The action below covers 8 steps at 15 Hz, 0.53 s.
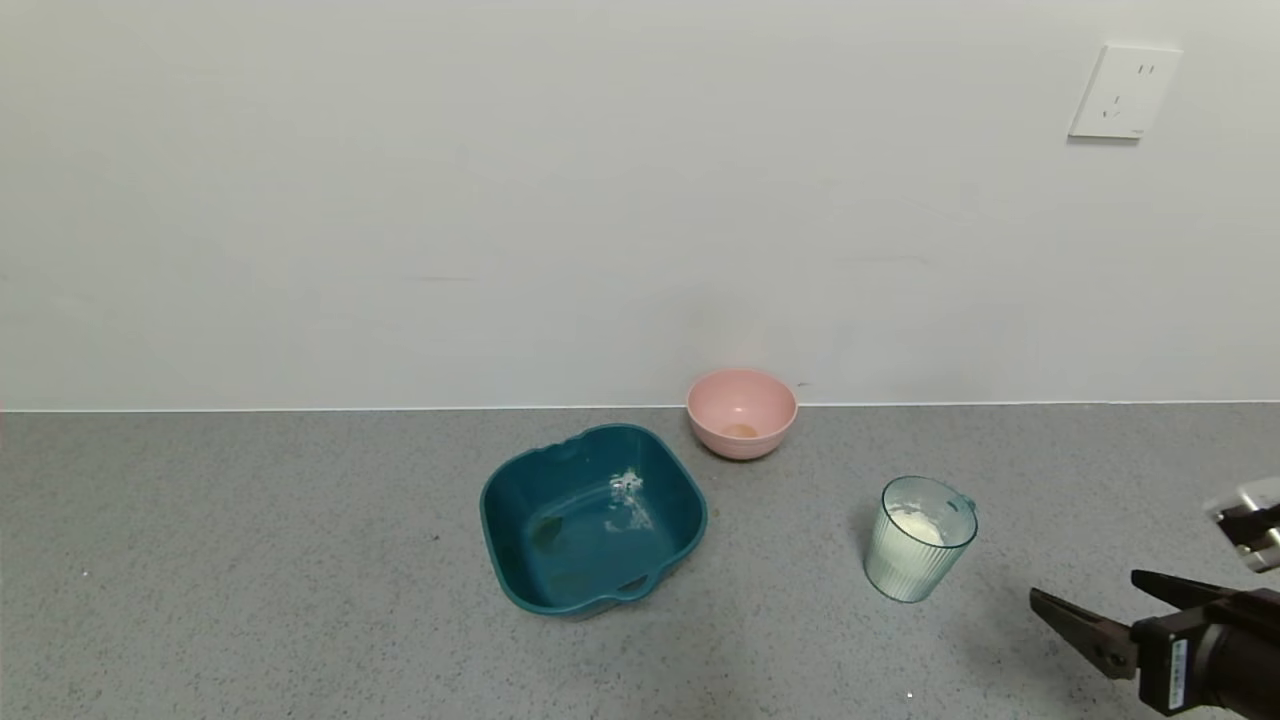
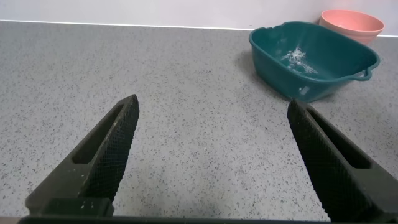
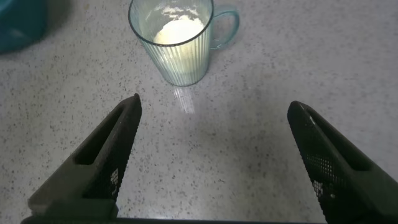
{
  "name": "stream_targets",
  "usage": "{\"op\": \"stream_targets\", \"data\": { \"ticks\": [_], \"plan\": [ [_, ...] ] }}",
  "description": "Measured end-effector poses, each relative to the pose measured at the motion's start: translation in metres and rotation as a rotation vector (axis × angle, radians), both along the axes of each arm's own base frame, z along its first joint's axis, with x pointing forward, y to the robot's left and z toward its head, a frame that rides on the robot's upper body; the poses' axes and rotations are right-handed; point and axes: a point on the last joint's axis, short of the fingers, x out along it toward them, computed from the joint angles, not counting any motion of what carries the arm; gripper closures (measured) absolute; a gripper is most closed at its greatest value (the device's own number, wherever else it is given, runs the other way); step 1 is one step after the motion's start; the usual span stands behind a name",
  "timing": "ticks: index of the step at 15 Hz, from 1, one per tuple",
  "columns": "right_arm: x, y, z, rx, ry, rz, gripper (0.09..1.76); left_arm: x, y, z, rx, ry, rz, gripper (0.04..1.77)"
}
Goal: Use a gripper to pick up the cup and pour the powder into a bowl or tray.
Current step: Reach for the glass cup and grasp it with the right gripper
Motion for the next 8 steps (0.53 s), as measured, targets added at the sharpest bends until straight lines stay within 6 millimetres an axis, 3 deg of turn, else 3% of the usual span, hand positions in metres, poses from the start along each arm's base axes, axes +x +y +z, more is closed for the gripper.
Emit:
{"op": "stream_targets", "data": {
  "ticks": [8],
  "plan": [
    [0.053, 0.029, -0.058, -0.026, -0.006, 0.015, 0.14, 0.0, 0.0, 0.0, 0.0, 0.0, 0.0, 0.09]
  ]
}}
